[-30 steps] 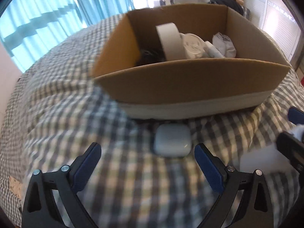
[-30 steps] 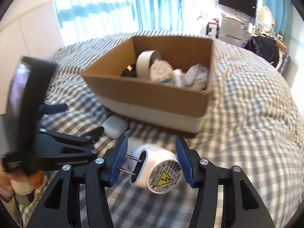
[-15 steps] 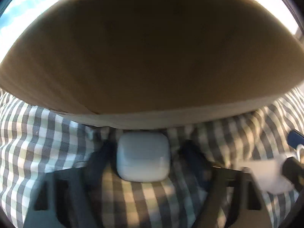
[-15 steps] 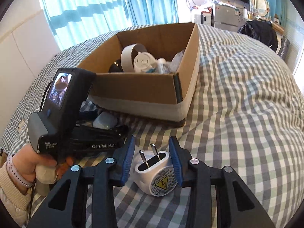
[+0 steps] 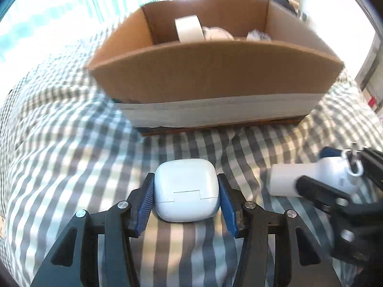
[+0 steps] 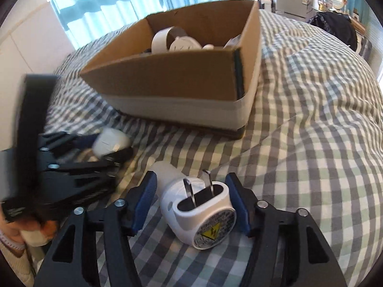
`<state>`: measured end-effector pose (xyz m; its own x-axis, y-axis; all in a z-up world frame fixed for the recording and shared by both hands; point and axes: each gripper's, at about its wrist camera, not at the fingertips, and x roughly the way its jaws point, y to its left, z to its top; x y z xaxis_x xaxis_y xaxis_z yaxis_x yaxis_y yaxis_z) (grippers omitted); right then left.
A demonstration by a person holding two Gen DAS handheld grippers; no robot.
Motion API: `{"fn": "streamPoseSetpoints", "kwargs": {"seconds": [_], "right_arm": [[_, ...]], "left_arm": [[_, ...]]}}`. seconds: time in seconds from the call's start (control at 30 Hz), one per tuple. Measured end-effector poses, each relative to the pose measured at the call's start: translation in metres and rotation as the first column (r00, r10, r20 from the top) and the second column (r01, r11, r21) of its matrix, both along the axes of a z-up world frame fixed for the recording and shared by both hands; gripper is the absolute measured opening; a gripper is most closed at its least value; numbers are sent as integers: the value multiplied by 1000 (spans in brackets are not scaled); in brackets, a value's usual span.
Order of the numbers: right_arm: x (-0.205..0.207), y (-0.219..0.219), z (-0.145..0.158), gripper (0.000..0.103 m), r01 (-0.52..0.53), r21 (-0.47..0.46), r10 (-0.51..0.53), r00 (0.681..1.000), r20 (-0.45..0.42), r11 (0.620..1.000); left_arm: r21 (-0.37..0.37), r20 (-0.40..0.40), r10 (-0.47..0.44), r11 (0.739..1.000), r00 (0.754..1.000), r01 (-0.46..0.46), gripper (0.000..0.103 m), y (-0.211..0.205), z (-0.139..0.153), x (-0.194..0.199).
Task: Organize objects
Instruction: 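Grasp the white plug adapter with the right gripper while the left grasps the earbud case, then drop the earbud case and plug adapter into the box, open both grippers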
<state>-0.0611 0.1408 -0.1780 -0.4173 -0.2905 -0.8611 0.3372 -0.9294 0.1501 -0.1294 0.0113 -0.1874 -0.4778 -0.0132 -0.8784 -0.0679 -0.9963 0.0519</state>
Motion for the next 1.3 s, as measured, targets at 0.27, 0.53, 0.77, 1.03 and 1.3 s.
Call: {"fn": "streamPoseSetpoints", "kwargs": {"seconds": [0.27,0.53,0.77,1.03,1.3], "right_arm": [[9,-22,-10,60,-74,101,72,997,16,992],[48,-33,25,47,-59,170,81,989,-127,984],[75,-31,70,47,-28,146,59,975,-215,989],[100,-33,121,47,-31,119,66,950,-306,992],[91,-38,178,47,-57,52,72,921,-382,997]], "left_arm": [[48,-43,7,999,999,-5,51,-5,27,32],[48,-83,1,999,997,3,51,-13,41,75],[90,-116,12,996,993,-1,51,-11,57,95],[118,-188,23,993,982,-1,51,-9,98,107],[143,-285,36,990,958,5,51,-14,158,84]]}}
